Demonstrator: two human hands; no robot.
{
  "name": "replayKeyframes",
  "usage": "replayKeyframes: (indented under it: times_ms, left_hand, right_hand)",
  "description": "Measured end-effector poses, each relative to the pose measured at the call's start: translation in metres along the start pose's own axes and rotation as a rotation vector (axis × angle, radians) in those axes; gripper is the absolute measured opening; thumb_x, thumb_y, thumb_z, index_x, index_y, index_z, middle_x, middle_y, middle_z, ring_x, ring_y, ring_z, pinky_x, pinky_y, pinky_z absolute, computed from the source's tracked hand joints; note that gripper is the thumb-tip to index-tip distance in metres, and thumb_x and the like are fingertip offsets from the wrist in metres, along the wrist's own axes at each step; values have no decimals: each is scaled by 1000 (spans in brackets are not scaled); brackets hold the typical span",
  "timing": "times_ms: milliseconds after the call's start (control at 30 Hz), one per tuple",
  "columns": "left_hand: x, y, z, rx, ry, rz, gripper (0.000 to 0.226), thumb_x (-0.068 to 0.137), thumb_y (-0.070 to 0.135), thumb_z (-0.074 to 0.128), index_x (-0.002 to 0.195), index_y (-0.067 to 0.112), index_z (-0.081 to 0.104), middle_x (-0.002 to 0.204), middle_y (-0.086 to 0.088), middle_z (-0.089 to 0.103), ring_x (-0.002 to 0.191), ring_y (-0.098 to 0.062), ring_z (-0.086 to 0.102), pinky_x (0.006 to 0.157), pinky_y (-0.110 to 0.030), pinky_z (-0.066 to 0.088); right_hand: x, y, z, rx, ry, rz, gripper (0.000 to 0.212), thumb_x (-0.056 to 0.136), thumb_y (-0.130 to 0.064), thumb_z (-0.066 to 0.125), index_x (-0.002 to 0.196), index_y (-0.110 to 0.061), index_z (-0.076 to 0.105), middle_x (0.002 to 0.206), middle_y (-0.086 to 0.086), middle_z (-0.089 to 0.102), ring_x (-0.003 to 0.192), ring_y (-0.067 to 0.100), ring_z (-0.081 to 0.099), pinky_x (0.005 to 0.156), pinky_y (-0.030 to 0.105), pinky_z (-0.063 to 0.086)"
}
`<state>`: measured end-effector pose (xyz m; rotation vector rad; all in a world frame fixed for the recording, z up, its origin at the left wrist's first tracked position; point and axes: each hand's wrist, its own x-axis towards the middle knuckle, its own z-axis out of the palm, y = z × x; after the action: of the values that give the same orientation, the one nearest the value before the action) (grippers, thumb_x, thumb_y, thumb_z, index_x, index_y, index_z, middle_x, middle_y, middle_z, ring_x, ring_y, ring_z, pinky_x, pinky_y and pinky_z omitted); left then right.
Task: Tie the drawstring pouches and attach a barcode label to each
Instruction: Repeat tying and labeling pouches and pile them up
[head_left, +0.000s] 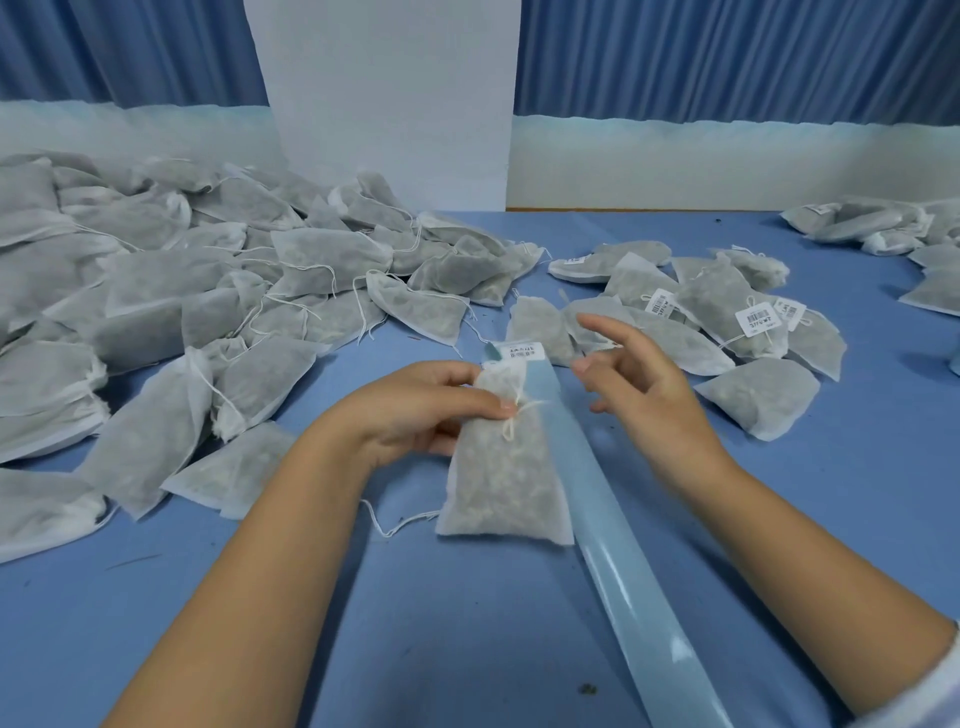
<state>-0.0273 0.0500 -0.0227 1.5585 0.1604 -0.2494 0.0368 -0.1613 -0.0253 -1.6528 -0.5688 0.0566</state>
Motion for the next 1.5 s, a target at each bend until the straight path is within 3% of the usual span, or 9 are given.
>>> replayKeyframes:
  times_ms: [133,333,533,700,833,933,1167,1367,1500]
  left_hand:
    - [-4,2,9,157,-28,17,27,78,13,82,102,13,70,94,-5,71,85,-16,69,82,-33,56]
    - [-7,3,22,231,-47,16,59,67,26,83,117,3,64,113,-18,71,97,-23,67,101,-51,47]
    - [-3,0,23,235,-92,41,53,70,23,84,119,10,66,112,-4,75,107,-19,70,96,-34,54]
    - [-5,2,24,313,-86,35,35,72,27,79,104,16,70,100,1,77,91,-10,72,69,-16,51]
    - [-4,2,26,342,-35,7,43,69,26,72,107,6,68,94,-4,72,86,-16,65,75,-34,46]
    - [-5,2,22,318,-21,-10,35,76,17,73,108,3,68,91,-4,72,82,-15,66,68,-22,51]
    - [-4,5,10,216,142,-3,25,81,14,76,101,0,71,85,-4,74,75,-15,70,76,-31,56]
    - [-3,5,14,195,211,0,35,80,15,78,105,-7,66,85,-9,70,71,-15,67,72,-31,56]
    - [-6,7,21,213,160,19,56,65,30,87,108,-1,67,91,-11,66,80,-18,62,78,-35,48]
  right_hand:
    - [-5,1,11,55,-142,-26,58,76,-36,72,129,-42,50,90,-6,73,79,6,60,79,25,48]
    - [-7,4,15,145,-141,-46,64,78,-12,76,131,-37,48,86,2,72,75,7,62,76,20,50]
    - [-4,2,13,207,-15,-60,66,73,-17,78,129,-35,47,80,-2,71,71,8,60,75,19,52]
    - [-4,3,12,170,18,-59,67,67,-31,79,126,-39,49,85,6,71,75,14,56,77,22,52]
    - [-1,7,8,69,-21,-36,65,74,-27,79,132,-31,50,88,2,72,75,11,57,80,20,50]
    - [-1,6,8,24,3,-40,58,74,-37,76,128,-35,54,97,1,69,81,8,60,82,23,51]
    - [-1,-4,-1,150,171,-136,12,82,-23,72,78,-34,72,74,-17,64,65,3,52,65,16,45]
    - [-5,-8,2,194,-141,7,13,76,-19,68,66,-27,72,58,-13,56,52,6,43,53,15,38]
    - [-8,-6,11,174,-136,74,19,83,-9,73,69,-22,75,59,-9,60,48,2,43,50,10,36]
